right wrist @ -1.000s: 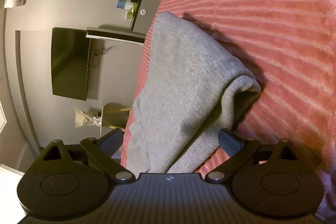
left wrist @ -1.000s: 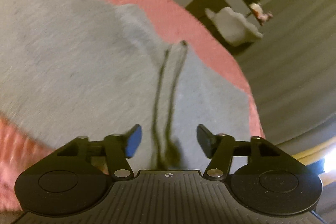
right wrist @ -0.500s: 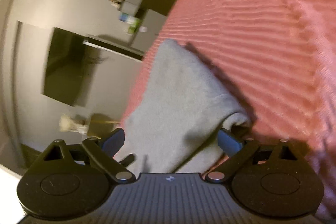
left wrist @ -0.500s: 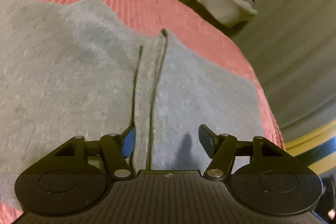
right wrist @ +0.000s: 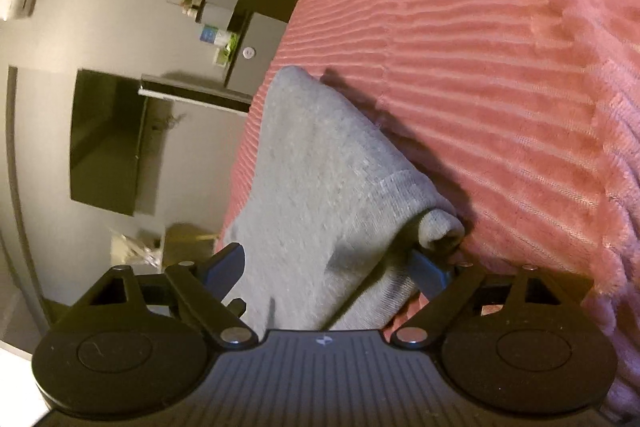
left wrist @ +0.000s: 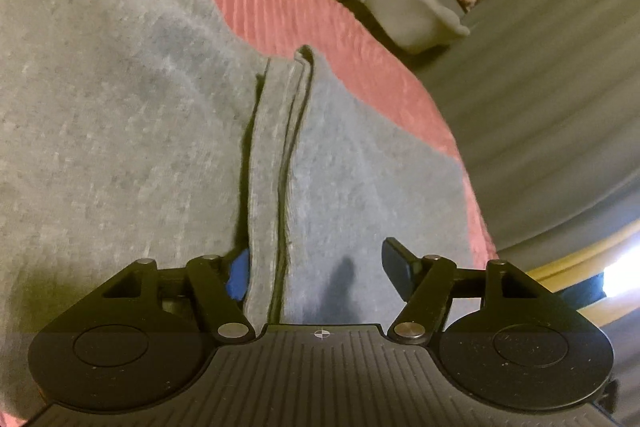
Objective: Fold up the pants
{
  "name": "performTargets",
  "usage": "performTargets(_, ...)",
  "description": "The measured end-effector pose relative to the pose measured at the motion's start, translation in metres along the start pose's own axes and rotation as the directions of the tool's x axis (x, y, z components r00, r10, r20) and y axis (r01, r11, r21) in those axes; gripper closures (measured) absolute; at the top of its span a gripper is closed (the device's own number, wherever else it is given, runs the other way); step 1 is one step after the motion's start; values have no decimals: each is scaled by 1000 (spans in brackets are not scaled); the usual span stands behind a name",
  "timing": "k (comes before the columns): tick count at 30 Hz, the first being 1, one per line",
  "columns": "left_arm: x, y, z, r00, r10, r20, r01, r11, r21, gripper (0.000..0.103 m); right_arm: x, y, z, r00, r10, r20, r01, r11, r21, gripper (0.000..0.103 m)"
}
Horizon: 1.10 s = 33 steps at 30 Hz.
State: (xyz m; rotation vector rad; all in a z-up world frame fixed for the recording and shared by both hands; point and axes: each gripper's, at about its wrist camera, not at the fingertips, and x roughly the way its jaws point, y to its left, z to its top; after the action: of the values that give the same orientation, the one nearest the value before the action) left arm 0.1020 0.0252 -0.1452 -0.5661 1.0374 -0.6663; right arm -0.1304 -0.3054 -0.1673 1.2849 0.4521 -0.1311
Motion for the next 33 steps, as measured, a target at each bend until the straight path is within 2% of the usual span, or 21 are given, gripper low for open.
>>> performTargets(2,4,-2,1,1000,3,-7,-3,1000,7,33,-1,0,0,1000,25,2,-25,1000,2,14)
performTargets(4,7,-6,2,1000,13,-1,-13,999,31,43,-3,1,1,999,49,6,-49,999,0,14)
performTargets(6,11,-10,1,999,41,-5,-41,998,54,69,-5,3,0,999,51,12,-50,999,-10,14)
performTargets(8,14,-11,2,998,62,3,-63,997,55,87,-1,2,-1,998,56,-10,-56,998,-2,13)
performTargets(12,8,-7,2,1000,25,14,-25,1000,15,88,12,5,-7,995,49,-89,-51,999,-15,13)
performTargets(14,-2,-4,3,998,-31,46,32,999,-22,88,16,10,-9,994,41,-106,-46,998,-41,12)
performTargets(16,-12,-4,6,994,-78,72,81,996,-41,88,19,13,-11,990,62,-125,-68,997,-40,11)
performTargets(19,-20,-5,8,990,-101,97,107,993,-50,88,28,18,-22,974,102,-201,-109,994,-28,9)
performTargets(22,-23,-2,8,990,-99,98,106,991,-76,89,38,28,-34,975,51,-218,-72,994,-88,9)
performTargets(26,-30,7,9,990,-98,105,110,987,-118,89,35,29,-27,985,92,-147,-99,994,-42,9)
performTargets(28,-39,12,10,988,-87,127,103,987,-124,89,29,30,-24,989,75,-124,-78,997,-20,9)
performTargets(31,-53,24,14,987,-66,148,87,986,-143,89,21,34,-25,977,121,-176,-127,992,-21,8)
performTargets(33,-58,36,15,988,-19,151,44,986,-159,88,15,40,-25,971,127,-204,-141,989,-54,8)
